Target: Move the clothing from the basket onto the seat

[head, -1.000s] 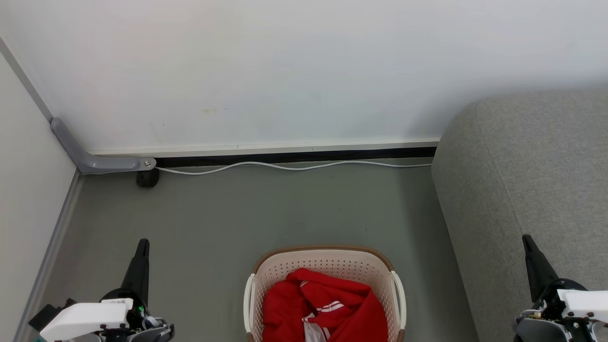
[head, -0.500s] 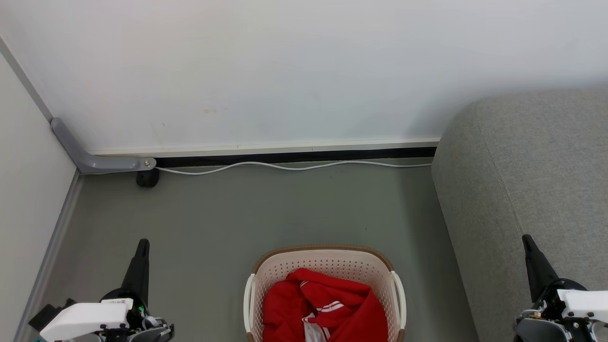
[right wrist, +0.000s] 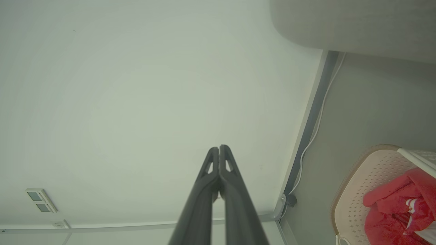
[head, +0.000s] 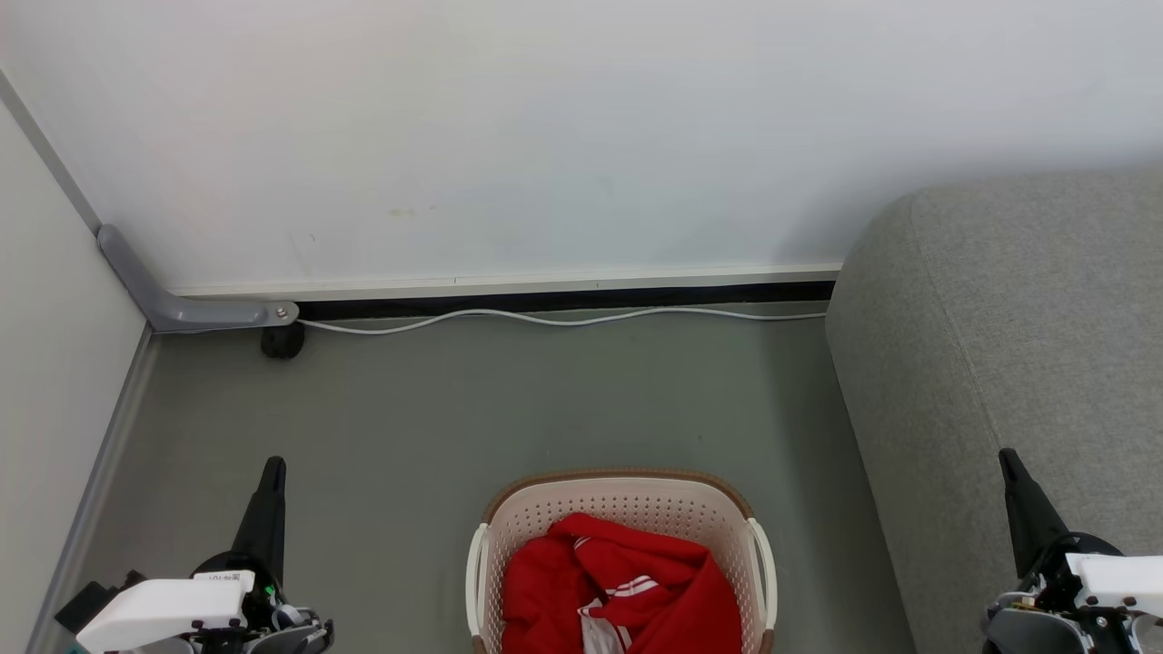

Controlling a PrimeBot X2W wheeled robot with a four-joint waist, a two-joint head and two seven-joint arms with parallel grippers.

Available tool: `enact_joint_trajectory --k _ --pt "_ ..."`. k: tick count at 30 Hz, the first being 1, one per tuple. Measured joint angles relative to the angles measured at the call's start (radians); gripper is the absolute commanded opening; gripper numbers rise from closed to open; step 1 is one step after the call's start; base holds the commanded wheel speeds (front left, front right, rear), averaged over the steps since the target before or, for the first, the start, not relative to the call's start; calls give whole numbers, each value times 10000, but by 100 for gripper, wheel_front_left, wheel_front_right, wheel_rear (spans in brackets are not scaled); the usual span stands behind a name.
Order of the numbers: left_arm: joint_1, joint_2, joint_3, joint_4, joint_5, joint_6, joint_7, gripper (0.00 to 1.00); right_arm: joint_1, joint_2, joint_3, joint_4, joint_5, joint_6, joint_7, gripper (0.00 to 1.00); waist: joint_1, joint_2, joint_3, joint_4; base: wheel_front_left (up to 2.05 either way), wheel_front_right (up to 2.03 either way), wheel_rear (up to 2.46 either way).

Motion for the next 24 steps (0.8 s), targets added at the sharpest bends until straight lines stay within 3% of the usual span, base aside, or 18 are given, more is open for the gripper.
enact_joint_trajectory --k 24 --pt "0 0 0 0 0 0 0 0 0 0 0 0 0 0 0 0 0 0 0 0 0 0 0"
